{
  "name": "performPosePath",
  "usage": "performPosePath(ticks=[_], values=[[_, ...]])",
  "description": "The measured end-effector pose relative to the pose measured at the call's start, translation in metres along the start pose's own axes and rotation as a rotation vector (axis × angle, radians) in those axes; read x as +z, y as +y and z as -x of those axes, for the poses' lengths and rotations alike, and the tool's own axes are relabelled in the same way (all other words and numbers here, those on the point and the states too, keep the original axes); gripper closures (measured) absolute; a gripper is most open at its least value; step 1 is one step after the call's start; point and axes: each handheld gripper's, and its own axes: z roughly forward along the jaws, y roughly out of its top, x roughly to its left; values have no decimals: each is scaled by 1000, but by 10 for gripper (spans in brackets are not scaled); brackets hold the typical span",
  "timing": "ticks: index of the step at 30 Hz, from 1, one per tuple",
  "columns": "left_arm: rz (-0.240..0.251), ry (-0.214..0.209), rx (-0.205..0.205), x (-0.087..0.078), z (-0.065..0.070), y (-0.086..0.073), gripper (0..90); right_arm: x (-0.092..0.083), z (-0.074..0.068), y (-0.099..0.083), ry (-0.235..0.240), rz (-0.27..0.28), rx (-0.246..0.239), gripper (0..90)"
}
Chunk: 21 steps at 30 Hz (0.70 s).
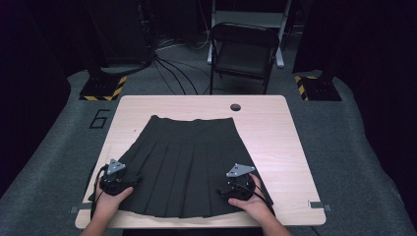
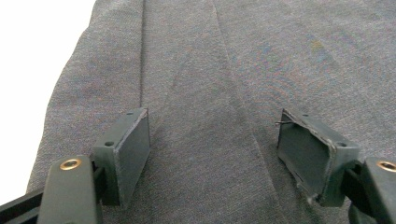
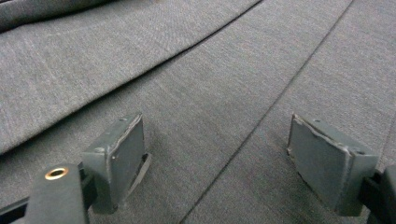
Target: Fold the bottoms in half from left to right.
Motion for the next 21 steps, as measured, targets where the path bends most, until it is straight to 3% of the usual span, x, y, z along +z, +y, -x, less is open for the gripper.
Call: performPosePath(ticks=[7, 10, 17, 21], values=[[-24, -4, -13, -3, -2, 3, 346, -5, 3, 2, 7, -9, 53, 267], [-11, -2, -33, -4, -2, 4, 360, -6, 4, 2, 9, -13, 53, 284], [0, -63, -68, -10, -1, 11, 418, -12, 4, 4, 9, -19, 78, 302], [-12, -68, -64, -12, 2, 19, 442, -16, 4, 4, 11, -20, 98, 304]])
